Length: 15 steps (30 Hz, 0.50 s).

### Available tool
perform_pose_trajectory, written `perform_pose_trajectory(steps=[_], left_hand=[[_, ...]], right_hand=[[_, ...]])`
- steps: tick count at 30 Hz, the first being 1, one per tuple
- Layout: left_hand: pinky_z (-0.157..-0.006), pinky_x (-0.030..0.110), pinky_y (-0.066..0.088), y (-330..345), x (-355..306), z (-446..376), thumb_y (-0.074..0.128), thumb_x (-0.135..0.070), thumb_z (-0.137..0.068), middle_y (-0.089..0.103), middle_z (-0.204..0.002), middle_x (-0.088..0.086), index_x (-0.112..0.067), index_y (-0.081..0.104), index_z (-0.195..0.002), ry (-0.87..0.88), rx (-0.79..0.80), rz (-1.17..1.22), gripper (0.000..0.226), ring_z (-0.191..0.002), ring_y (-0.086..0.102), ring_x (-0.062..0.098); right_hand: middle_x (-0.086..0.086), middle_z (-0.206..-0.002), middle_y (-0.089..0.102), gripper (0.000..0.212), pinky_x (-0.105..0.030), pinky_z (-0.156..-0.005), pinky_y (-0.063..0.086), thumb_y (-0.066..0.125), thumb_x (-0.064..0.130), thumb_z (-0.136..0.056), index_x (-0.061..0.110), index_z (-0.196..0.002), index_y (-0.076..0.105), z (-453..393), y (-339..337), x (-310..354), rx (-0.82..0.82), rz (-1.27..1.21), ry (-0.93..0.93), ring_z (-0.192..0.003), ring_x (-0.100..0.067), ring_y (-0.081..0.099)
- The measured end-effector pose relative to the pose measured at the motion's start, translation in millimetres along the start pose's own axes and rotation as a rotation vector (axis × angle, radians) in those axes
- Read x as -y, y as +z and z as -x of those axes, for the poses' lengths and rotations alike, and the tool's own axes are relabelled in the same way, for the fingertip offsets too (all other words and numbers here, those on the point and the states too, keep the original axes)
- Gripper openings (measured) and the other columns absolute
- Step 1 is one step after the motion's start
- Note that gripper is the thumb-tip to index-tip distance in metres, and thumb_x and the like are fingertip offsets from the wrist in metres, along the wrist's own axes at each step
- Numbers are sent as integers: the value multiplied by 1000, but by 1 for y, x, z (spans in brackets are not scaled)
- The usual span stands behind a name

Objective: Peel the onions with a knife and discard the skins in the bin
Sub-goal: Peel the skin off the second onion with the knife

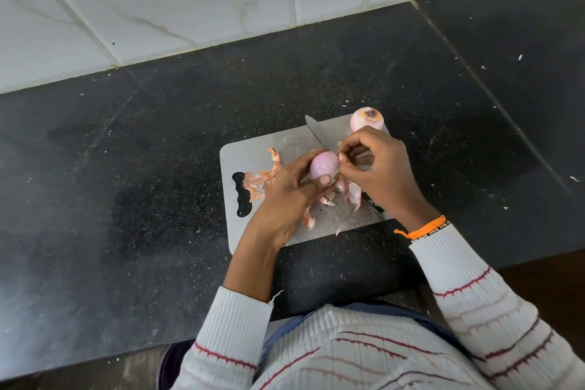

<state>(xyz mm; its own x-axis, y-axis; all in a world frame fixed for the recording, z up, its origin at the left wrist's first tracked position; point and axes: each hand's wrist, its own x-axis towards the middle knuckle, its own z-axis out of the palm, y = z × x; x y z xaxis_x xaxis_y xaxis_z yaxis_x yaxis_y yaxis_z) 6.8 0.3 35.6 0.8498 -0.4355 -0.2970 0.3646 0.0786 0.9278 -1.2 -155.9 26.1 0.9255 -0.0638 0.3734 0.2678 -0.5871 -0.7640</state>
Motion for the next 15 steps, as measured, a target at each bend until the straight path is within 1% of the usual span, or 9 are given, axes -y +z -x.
perform_pose_trajectory(steps=[3, 5, 7, 9, 11, 12, 13, 15], left_hand=[[-91, 29, 52, -1, -1, 0, 49, 9, -89, 61, -111, 8, -6, 52, -122, -5, -12, 23, 37, -106, 60, 24], [-93, 30, 51, -4, -1, 0, 49, 9, -89, 60, -116, 11, -7, 52, -123, -9, -24, 33, 37, -109, 59, 26], [-94, 32, 50, -7, -1, 0, 49, 9, -88, 60, -117, 10, -10, 54, -120, -8, -36, 33, 37, -111, 59, 28], [-91, 30, 52, -9, -1, 1, 49, 9, -88, 61, -114, 8, -13, 55, -117, -7, -39, 39, 37, -106, 61, 25], [-86, 26, 54, -10, -1, 0, 50, 9, -88, 61, -114, 7, -12, 54, -120, -7, -54, 32, 38, -103, 62, 23], [-86, 27, 55, -10, 0, 0, 51, 9, -88, 61, -117, 9, -10, 54, -122, -8, -65, 28, 39, -104, 62, 24], [-86, 28, 55, -10, 0, 0, 52, 8, -88, 60, -119, 10, -10, 54, -123, -5, -78, 23, 39, -106, 61, 25], [-83, 28, 55, -8, -1, 1, 57, 7, -85, 60, -120, 10, -11, 55, -121, 18, -130, -26, 41, -103, 62, 23]], right_hand=[[-5, -84, 64, 5, -16, -66, 52, 63, 3, -82, 4, -86, 62, 3, 4, 0, -3, -66, 149, -76, -11, 62], [-5, -85, 64, 6, -14, -66, 51, 61, 4, -83, 3, -89, 62, 3, 5, -2, 11, -52, 202, -76, -11, 62], [-4, -86, 64, 6, -11, -67, 49, 60, 5, -85, 4, -91, 62, 3, 5, -3, 29, -37, 224, -76, -8, 60], [-4, -89, 65, 9, -15, -71, 51, 56, 7, -89, 4, -94, 64, 3, 5, -5, 50, -19, 214, -79, -8, 61], [-6, -94, 67, 16, -26, -77, 54, 49, 7, -93, 5, -98, 64, 3, 5, -5, 62, -31, 224, -86, -14, 63], [-6, -96, 67, 18, -28, -78, 54, 47, 5, -93, 6, -100, 64, 3, 4, -5, 68, -51, 238, -88, -15, 64], [-5, -97, 66, 18, -25, -78, 54, 48, 4, -92, 7, -99, 64, 3, 4, -4, 76, -55, 243, -88, -13, 64], [-2, -93, 65, 13, -13, -73, 49, 58, 2, -86, 10, -92, 66, 3, 3, -2, 104, 8, 214, -82, -9, 61]])
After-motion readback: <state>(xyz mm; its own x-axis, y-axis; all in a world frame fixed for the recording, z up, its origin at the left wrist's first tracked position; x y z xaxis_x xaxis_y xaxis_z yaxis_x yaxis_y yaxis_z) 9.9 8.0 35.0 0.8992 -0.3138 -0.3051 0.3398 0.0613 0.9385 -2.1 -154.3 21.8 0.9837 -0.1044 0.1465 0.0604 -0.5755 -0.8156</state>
